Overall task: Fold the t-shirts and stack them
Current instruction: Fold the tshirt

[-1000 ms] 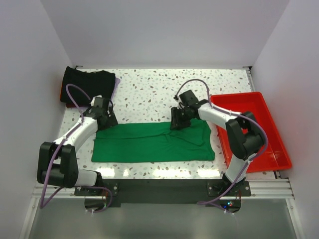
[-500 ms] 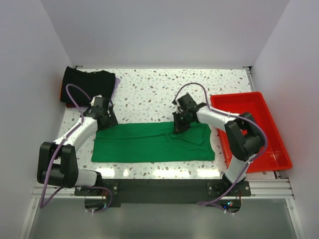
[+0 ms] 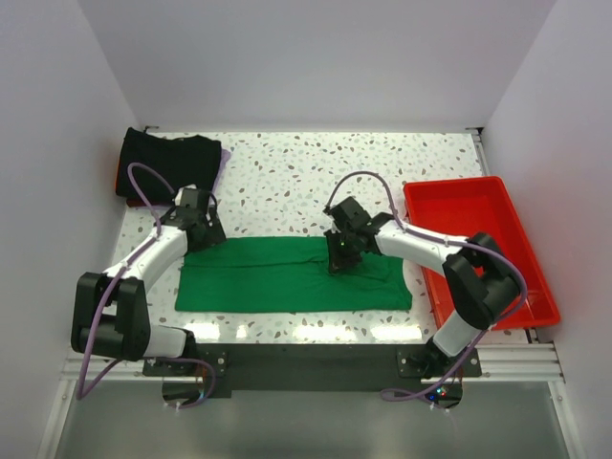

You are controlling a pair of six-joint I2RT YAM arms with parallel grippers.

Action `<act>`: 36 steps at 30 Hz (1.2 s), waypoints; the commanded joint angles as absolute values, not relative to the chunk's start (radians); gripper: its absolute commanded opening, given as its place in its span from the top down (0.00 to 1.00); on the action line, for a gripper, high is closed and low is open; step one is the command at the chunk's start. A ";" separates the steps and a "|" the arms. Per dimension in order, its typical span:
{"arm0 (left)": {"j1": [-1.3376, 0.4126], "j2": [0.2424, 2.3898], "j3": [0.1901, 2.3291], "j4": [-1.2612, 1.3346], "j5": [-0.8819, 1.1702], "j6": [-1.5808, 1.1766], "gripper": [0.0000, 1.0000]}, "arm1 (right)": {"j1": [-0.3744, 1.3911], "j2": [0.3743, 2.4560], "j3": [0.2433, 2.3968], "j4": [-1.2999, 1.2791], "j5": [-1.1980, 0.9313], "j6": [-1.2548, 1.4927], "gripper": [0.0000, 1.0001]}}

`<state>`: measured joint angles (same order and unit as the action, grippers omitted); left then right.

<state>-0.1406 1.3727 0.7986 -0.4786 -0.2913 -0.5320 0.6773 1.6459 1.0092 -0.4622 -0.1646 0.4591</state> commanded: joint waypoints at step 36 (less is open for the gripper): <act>-0.143 1.293 0.727 -0.466 -0.330 -0.517 0.15 | 0.572 1.681 1.059 -0.399 -0.146 0.391 0.44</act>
<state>-0.1406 1.3132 0.7410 -0.4850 -0.3099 -0.5304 0.5716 1.7065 1.0714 -0.4038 -0.1246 0.4168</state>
